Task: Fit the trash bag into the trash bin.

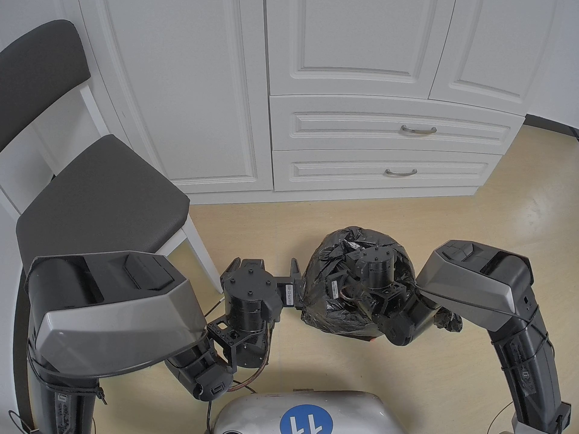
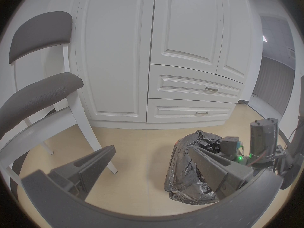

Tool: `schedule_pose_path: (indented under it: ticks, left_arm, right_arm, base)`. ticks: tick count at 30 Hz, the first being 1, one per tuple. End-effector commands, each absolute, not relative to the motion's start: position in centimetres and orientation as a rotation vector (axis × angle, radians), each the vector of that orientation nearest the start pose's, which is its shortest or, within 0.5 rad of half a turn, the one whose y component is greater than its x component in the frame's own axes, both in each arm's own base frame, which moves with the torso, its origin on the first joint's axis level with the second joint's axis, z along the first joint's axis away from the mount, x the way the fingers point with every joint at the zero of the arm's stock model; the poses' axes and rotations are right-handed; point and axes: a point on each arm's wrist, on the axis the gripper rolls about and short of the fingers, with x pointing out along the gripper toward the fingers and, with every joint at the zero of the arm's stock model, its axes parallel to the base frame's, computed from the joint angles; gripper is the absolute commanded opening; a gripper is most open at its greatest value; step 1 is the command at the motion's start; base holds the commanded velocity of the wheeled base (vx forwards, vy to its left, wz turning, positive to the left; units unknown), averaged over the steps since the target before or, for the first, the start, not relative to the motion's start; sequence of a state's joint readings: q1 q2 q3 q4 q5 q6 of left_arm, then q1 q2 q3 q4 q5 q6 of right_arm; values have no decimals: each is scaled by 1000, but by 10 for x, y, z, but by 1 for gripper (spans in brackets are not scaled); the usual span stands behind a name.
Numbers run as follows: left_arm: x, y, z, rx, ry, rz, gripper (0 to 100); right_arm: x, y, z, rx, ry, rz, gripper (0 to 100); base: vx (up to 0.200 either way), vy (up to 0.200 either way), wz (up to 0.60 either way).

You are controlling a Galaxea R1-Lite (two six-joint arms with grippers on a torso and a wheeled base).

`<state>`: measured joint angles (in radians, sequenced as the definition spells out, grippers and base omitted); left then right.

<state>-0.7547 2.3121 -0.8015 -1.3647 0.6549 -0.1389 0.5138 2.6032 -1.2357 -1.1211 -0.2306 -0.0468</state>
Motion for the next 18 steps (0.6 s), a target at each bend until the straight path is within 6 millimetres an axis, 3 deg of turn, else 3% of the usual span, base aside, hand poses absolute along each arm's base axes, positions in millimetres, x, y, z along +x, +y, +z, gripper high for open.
schedule_pose_path:
  ticks: [1, 6, 7, 14, 15, 18]
  left_arm:
    - [290, -253, 37, -44, 119, -90, 100]
    - [290, -253, 37, -44, 119, -90, 100]
    - [289, -252, 38, -47, 115, -90, 100]
    - [274, -257, 38, -27, 126, -130, 100]
    - [274, -257, 38, -27, 126, -130, 100]
    - [268, -253, 39, -17, 138, -137, 100]
  right_arm:
    - [381, 207, 6, -187, 277, 316, 0]
    - [364, 194, 35, -192, 259, 355, 0]
    - [356, 186, 49, -197, 246, 362, 0]
    - [315, 137, 98, -292, 204, 343, 0]
    - [315, 135, 99, -295, 205, 340, 100]
    - [289, 106, 117, -306, 190, 289, 100]
  base:
    - [0, 0, 0]
    - [0, 0, 0]
    - [0, 0, 0]
    - [0, 0, 0]
    - [0, 0, 0]
    - [0, 0, 0]
